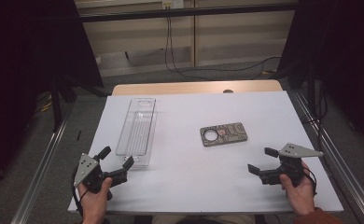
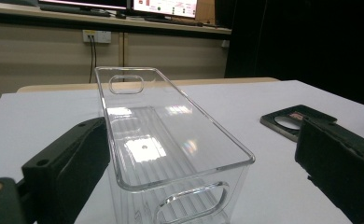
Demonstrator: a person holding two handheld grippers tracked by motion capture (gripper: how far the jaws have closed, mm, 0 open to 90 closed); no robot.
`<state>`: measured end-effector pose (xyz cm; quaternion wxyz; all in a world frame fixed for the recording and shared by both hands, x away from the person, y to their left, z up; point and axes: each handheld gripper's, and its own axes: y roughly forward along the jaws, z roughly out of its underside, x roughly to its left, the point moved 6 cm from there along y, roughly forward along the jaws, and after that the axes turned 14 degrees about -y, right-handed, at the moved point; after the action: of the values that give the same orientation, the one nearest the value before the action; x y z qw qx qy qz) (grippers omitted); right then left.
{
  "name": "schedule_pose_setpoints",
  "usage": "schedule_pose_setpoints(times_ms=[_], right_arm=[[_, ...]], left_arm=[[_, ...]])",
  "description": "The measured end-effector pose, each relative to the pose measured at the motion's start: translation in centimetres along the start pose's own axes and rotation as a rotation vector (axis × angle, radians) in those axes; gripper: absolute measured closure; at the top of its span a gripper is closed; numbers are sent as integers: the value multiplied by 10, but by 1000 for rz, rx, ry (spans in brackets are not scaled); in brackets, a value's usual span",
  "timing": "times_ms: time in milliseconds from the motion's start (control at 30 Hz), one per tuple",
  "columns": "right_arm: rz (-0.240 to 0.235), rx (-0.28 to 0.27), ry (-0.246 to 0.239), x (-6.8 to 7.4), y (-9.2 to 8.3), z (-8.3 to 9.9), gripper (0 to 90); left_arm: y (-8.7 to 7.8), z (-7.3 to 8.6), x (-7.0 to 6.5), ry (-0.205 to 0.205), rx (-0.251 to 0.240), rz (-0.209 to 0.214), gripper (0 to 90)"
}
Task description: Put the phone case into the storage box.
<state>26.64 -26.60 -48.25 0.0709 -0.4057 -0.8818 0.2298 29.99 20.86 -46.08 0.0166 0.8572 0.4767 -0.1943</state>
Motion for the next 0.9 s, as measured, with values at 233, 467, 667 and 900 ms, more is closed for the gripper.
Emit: schedule_pose_setpoints(times_ms=[233, 467, 667, 900], right_arm=[[-63, 64, 7, -2, 11, -4, 39], [-114, 77, -10, -1, 17, -8, 24], [-135, 109, 6, -8, 27, -12, 30], [-153, 111, 0, -21, 40, -25, 151]], left_arm=[[1, 1, 0, -8, 1, 3, 32], [0, 1, 0, -6, 2, 11, 33], [0, 1, 0, -1, 2, 2, 33], [1, 2, -1, -4, 7, 11, 32]])
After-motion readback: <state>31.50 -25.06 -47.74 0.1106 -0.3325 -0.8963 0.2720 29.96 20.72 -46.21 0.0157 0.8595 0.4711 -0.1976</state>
